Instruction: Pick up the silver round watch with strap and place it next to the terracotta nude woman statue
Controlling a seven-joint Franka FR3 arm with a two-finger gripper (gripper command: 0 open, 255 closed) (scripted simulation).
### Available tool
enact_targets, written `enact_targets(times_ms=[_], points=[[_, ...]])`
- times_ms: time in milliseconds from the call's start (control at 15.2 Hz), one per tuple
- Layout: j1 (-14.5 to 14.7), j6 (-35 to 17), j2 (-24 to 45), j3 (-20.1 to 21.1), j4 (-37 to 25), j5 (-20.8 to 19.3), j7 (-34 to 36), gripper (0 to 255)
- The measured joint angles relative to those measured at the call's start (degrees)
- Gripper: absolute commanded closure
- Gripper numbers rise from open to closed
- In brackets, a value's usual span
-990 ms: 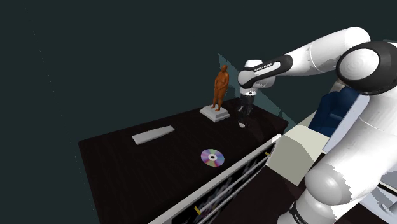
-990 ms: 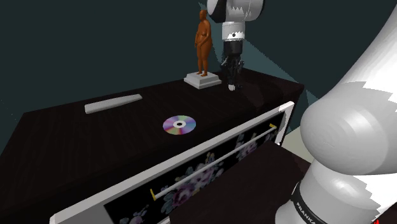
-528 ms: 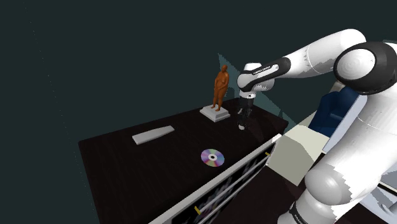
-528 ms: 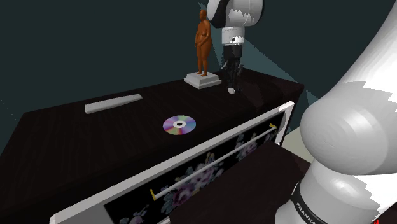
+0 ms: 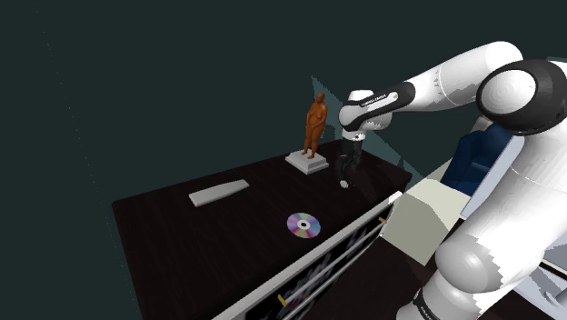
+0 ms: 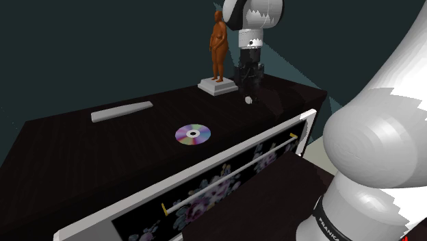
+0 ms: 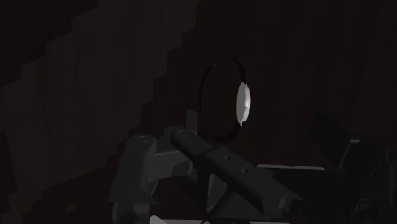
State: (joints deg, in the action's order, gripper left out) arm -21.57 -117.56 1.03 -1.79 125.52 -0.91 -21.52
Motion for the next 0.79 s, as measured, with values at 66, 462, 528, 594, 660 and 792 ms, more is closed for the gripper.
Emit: enact_targets(times_ms=[66,462,528,594,660,792], points=[[0.00,0.00,0.00,0.00,0.00,0.00,0.00,0],[0.06,6.79,-1.95,0.06,-4.91,-0.01,0.02,0],[0.06,7.09,-1.87,0.06,-5.27,0.01,0.03,0],[0.06,7.19,-1.83,0.06,-5.39,0.01,0.02,0],[0.06,7.24,-1.82,0.06,-5.44,0.01,0.01,0],[0.06,7.28,-1.81,0.06,-5.48,0.01,0.01,0]])
